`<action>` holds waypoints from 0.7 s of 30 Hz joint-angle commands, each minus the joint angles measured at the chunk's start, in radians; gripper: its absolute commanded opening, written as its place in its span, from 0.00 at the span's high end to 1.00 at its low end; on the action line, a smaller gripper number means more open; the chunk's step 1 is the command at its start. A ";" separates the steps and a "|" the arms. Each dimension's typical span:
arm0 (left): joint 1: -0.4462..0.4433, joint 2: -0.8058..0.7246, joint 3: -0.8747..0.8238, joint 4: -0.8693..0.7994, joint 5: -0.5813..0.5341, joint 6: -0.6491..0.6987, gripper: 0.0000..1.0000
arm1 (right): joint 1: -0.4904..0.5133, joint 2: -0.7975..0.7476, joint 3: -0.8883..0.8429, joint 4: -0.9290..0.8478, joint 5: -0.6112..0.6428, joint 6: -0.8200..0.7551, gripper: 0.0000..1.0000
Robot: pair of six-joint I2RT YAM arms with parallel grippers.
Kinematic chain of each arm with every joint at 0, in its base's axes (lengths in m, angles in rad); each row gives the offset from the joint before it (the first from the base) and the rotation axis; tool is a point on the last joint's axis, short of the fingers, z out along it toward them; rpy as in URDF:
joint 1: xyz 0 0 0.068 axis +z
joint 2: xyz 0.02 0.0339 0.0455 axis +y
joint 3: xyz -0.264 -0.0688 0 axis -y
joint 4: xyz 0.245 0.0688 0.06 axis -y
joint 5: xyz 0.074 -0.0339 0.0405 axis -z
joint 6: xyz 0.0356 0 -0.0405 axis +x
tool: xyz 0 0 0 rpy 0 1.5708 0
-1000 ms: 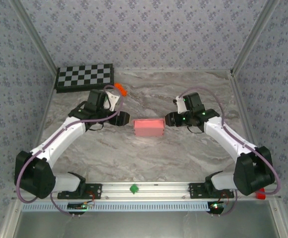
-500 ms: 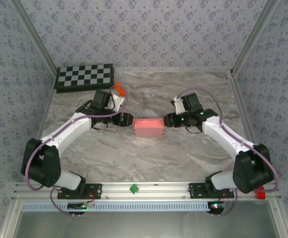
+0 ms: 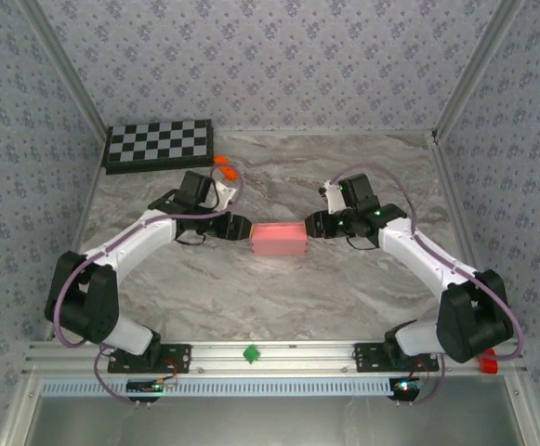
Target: Fold the paper box
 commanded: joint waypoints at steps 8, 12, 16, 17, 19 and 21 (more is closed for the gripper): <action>-0.009 0.012 -0.006 0.034 0.046 -0.015 0.49 | 0.008 0.006 -0.013 -0.017 0.009 0.008 0.58; -0.011 0.013 -0.011 0.040 0.054 -0.017 0.50 | 0.012 0.004 -0.018 -0.022 0.007 0.006 0.59; -0.013 0.022 -0.010 0.040 0.054 -0.018 0.51 | 0.015 0.004 -0.023 -0.023 0.012 0.008 0.61; -0.014 0.025 -0.008 0.041 0.055 -0.019 0.51 | 0.016 0.004 -0.024 -0.022 0.013 0.009 0.62; -0.015 0.030 -0.006 0.041 0.056 -0.021 0.51 | 0.015 0.005 -0.027 -0.022 0.014 0.011 0.63; -0.019 0.032 -0.005 0.040 0.057 -0.023 0.52 | 0.017 0.005 -0.030 -0.021 0.016 0.012 0.63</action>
